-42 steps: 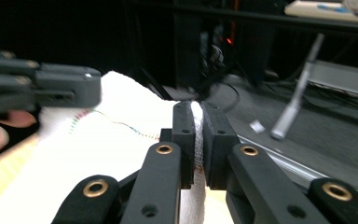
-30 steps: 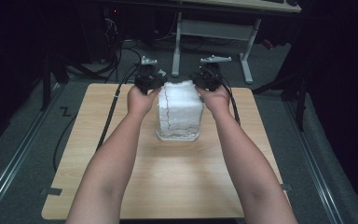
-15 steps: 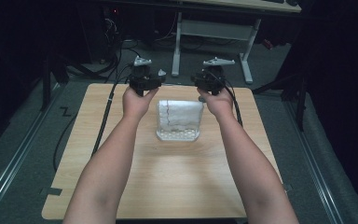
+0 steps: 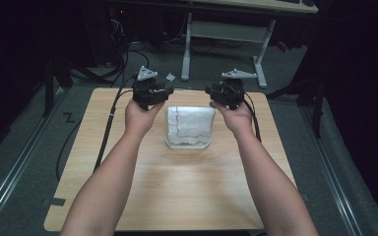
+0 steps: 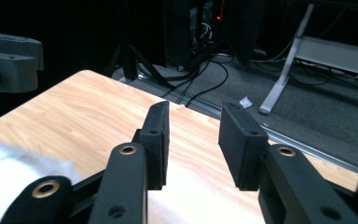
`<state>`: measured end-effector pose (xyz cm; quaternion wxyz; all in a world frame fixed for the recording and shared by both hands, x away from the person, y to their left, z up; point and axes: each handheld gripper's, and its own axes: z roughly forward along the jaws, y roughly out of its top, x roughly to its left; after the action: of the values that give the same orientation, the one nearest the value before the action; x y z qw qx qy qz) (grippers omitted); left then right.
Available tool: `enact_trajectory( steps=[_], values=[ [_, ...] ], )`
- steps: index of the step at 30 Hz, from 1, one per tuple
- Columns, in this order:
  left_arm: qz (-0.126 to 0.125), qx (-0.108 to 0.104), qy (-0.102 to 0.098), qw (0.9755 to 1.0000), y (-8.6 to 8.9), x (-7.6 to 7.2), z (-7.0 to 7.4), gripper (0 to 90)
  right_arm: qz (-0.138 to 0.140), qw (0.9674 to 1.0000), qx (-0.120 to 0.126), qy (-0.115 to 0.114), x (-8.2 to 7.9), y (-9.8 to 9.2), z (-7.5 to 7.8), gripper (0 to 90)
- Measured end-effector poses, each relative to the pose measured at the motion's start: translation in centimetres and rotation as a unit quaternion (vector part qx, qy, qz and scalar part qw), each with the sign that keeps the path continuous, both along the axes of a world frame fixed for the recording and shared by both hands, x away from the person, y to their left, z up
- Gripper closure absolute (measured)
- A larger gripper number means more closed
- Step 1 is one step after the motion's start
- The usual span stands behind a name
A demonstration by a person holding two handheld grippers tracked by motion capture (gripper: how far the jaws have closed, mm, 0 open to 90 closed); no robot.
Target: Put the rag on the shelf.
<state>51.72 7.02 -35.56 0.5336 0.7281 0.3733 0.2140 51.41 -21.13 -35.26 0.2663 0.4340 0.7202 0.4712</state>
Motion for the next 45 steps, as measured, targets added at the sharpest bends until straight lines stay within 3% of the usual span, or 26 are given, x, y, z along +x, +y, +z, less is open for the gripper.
enact_trajectory(
  steps=[7,11,14,19,24,28,30,32,34,35,37,38,40,42,43,45],
  values=[
    [-0.002,-0.006,-0.013,0.9999,1.0,-2.8,0.2,57.2,0.008,0.9998,0.0,-0.017,-3.3,-0.6,-0.2,56.1],
    [-0.016,0.005,-0.02,0.9997,2.0,-5.4,-0.2,54.2,0.015,0.9994,-0.016,-0.028,-5.7,-0.7,-0.8,55.2],
    [-0.022,0.014,-0.023,0.9994,3.3,-7.9,-1.4,53.6,0.021,0.9987,-0.034,-0.032,-7.7,-1.1,-1.4,53.3],
    [-0.029,0.019,-0.026,0.999,5.5,-11.9,-4.5,52.0,0.03,0.9981,-0.042,-0.033,-10.7,-2.0,-2.9,48.9],
    [-0.034,0.026,0.022,0.9988,6.6,-14.4,-8.7,50.2,0.027,0.9989,-0.037,-0.004,-12.8,-2.8,-6.6,45.7],
    [-0.045,0.057,0.05,0.9961,7.0,-16.2,-12.5,49.5,0.025,0.9989,-0.04,0.007,-14.2,-3.2,-9.6,44.6],
    [-0.052,0.073,0.036,0.9953,7.4,-17.5,-14.3,49.6,0.024,0.9986,-0.043,0.018,-14.8,-3.2,-11.1,44.0],
    [-0.053,0.084,0.042,0.9941,7.9,-18.8,-16.3,49.4,0.023,0.998,-0.052,0.027,-15.6,-3.1,-12.5,42.8],
    [-0.052,0.101,0.095,0.989,8.0,-19.0,-17.1,53.1,0.018,0.9973,-0.061,0.038,-16.5,-3.3,-13.8,42.1],
    [-0.05,0.097,0.098,0.9891,7.9,-19.0,-16.8,49.9,0.014,0.9973,-0.057,0.043,-17.3,-3.7,-14.3,41.6],
    [-0.04,0.076,0.087,0.9926,8.2,-19.0,-16.2,49.4,-0.004,0.9986,-0.02,0.048,-18.8,-4.9,-15.5,43.6],
    [-0.037,0.066,0.096,0.9925,8.4,-18.7,-16.2,49.2,0.012,0.9976,-0.028,0.062,-18.9,-5.2,-15.9,39.5],
    [-0.038,0.053,0.111,0.9916,8.5,-18.0,-16.5,48.9,0.003,0.9959,-0.072,0.054,-18.9,-5.8,-16.7,41.5],
    [-0.037,0.07,0.114,0.9903,8.4,-17.7,-16.8,48.4,-0.007,0.9949,-0.052,0.086,-18.2,-6.6,-17.2,40.7],
    [-0.035,0.073,0.113,0.9902,8.3,-17.6,-16.9,48.1,-0.01,0.995,-0.038,0.092,-18.0,-6.9,-17.3,40.6],
    [-0.037,0.067,0.116,0.9903,8.3,-17.6,-16.9,48.1,-0.014,0.9954,-0.044,0.084,-18.0,-6.9,-17.2,40.4]
  ],
)
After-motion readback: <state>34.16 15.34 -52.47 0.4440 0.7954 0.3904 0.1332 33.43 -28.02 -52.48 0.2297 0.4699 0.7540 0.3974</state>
